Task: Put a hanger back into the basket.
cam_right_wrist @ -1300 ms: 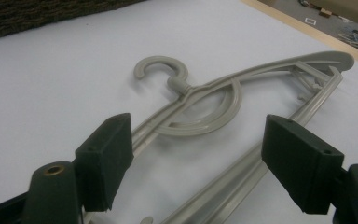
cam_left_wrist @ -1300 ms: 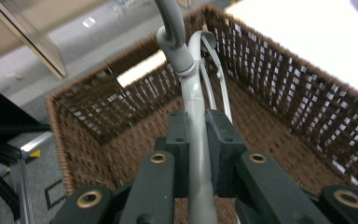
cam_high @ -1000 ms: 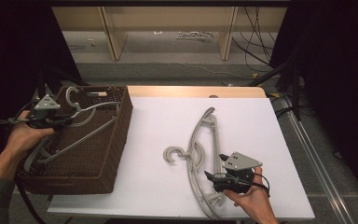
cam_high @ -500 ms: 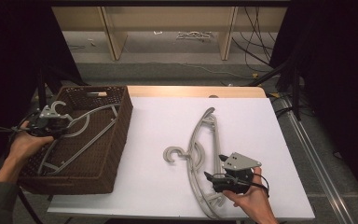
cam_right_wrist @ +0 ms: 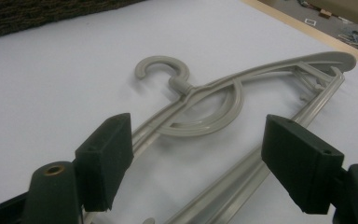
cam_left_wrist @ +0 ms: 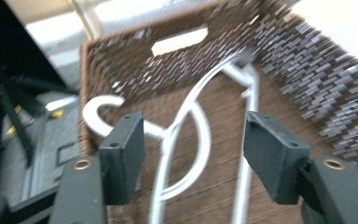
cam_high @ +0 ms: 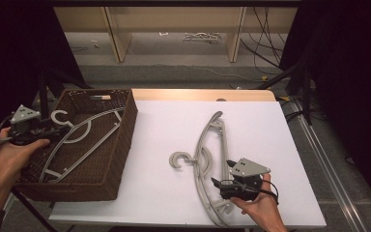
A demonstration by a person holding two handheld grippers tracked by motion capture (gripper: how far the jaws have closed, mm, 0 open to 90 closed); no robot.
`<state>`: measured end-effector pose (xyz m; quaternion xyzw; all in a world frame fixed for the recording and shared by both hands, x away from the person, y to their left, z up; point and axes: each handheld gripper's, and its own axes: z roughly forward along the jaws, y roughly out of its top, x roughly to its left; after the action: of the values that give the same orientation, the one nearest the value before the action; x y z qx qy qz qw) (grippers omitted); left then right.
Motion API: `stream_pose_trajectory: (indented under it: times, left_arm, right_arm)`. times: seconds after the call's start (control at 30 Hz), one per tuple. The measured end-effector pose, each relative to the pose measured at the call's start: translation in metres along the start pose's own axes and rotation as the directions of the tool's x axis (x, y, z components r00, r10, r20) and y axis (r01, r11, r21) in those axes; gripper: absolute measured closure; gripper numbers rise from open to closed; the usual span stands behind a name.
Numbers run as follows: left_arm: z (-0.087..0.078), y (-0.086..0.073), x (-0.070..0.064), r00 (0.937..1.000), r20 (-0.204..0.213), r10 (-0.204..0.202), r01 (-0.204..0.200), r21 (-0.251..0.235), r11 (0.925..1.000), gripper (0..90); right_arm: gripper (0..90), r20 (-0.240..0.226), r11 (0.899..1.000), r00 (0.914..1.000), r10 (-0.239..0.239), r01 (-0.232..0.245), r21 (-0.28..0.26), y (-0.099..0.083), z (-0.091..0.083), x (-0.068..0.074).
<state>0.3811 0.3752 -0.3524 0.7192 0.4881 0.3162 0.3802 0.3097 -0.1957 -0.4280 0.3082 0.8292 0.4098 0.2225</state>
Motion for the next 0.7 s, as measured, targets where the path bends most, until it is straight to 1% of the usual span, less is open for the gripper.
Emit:
stream_pose_trajectory:
  times: [0.03, 0.07, 0.13, 0.17, 0.23, 0.27, 0.3, 0.33, 0.4, 0.43, 0.47, 0.5, 0.53, 0.6, 0.63, 0.67, 0.7]
  left_arm:
    - [-0.004, 0.001, -0.004, 0.9999, 0.006, 0.014, -0.013, -0.008, 0.9999, 34.9]
    - [-0.01, 0.002, -0.013, 0.9996, 0.01, 0.028, -0.028, -0.023, 0.9994, 32.9]
    - [-0.016, 0.004, -0.024, 0.9985, 0.029, 0.047, -0.045, -0.055, 0.9975, 32.7]
    - [-0.02, 0.004, -0.032, 0.9981, 0.043, 0.043, -0.04, -0.068, 0.9969, 31.7]
    - [-0.025, 0.006, -0.044, 0.9955, 0.074, 0.06, -0.052, -0.095, 0.9941, 31.4]
    - [-0.028, 0.007, -0.051, 0.994, 0.091, 0.061, -0.051, -0.112, 0.9924, 30.3]
    - [-0.029, 0.007, -0.056, 0.9933, 0.1, 0.057, -0.045, -0.119, 0.9919, 30.3]
    - [-0.03, 0.008, -0.063, 0.9909, 0.12, 0.06, -0.044, -0.132, 0.9903, 29.5]
    - [-0.031, 0.008, -0.074, 0.9884, 0.136, 0.068, -0.048, -0.145, 0.9882, 27.6]
    - [-0.032, 0.009, -0.082, 0.985, 0.157, 0.071, -0.047, -0.152, 0.9873, 26.2]
    - [-0.031, 0.009, -0.089, 0.981, 0.178, 0.076, -0.047, -0.161, 0.9858, 26.7]
    - [-0.031, 0.009, -0.096, 0.9773, 0.195, 0.083, -0.048, -0.179, 0.9828, 26.4]
    - [-0.031, 0.009, -0.102, 0.9754, 0.203, 0.087, -0.047, -0.19, 0.9806, 25.4]
    - [-0.029, 0.01, -0.115, 0.9667, 0.231, 0.11, -0.061, -0.208, 0.9761, 25.4]
    - [-0.027, 0.01, -0.122, 0.9628, 0.245, 0.113, -0.058, -0.221, 0.9736, 24.8]
    - [-0.025, 0.01, -0.13, 0.9545, 0.273, 0.12, -0.056, -0.231, 0.9714, 23.2]
    - [-0.024, 0.01, -0.135, 0.9488, 0.293, 0.118, -0.048, -0.236, 0.9704, 23.0]
  right_arm:
    - [25.8, 0.002, 1.0, 1.0, 0.0, 0.0, -0.001, 0.0, 0.0, 0.0]
    - [25.8, 0.006, 1.0, 1.0, 0.001, -0.001, 0.001, 0.0, 0.0, 0.001]
    - [25.8, 0.005, 1.0, 1.0, 0.002, -0.002, 0.002, 0.0, 0.0, 0.0]
    - [25.8, 0.007, 1.0, 1.0, 0.007, -0.007, -0.002, 0.0, 0.0, 0.001]
    - [25.8, 0.006, 1.0, 1.0, 0.006, -0.006, -0.003, 0.0, 0.0, 0.001]
    - [25.8, 0.009, 1.0, 0.9999, 0.008, -0.008, -0.005, 0.0, 0.0, 0.001]
    - [25.8, 0.009, 1.0, 0.9999, 0.008, -0.008, -0.005, 0.0, 0.0, 0.001]
    - [25.8, 0.009, 1.0, 0.9999, 0.008, -0.008, -0.007, 0.0, 0.0, 0.001]
    - [25.8, 0.011, 1.0, 0.9999, 0.005, -0.005, -0.011, 0.0, 0.0, 0.001]
    - [25.8, 0.011, 1.0, 0.9999, 0.003, -0.003, -0.012, 0.0, 0.0, 0.001]
    - [25.8, 0.012, 1.0, 0.9999, 0.006, -0.006, -0.011, 0.0, 0.0, 0.001]
    - [25.8, 0.016, 1.0, 0.9998, 0.008, -0.008, -0.014, -0.001, 0.0, 0.001]
    - [25.8, 0.012, 1.0, 0.9999, 0.011, -0.011, -0.013, -0.001, 0.0, 0.002]
    - [25.8, 0.012, 1.0, 0.9999, 0.011, -0.01, -0.014, -0.001, 0.001, 0.002]
    - [25.8, 0.012, 1.0, 0.9999, 0.012, -0.012, -0.013, -0.001, 0.001, 0.002]
    - [25.8, 0.013, 1.0, 0.9998, 0.012, -0.012, -0.014, -0.001, 0.001, 0.002]
    - [25.8, 0.013, 1.0, 0.9998, 0.013, -0.013, -0.017, -0.001, 0.001, 0.002]
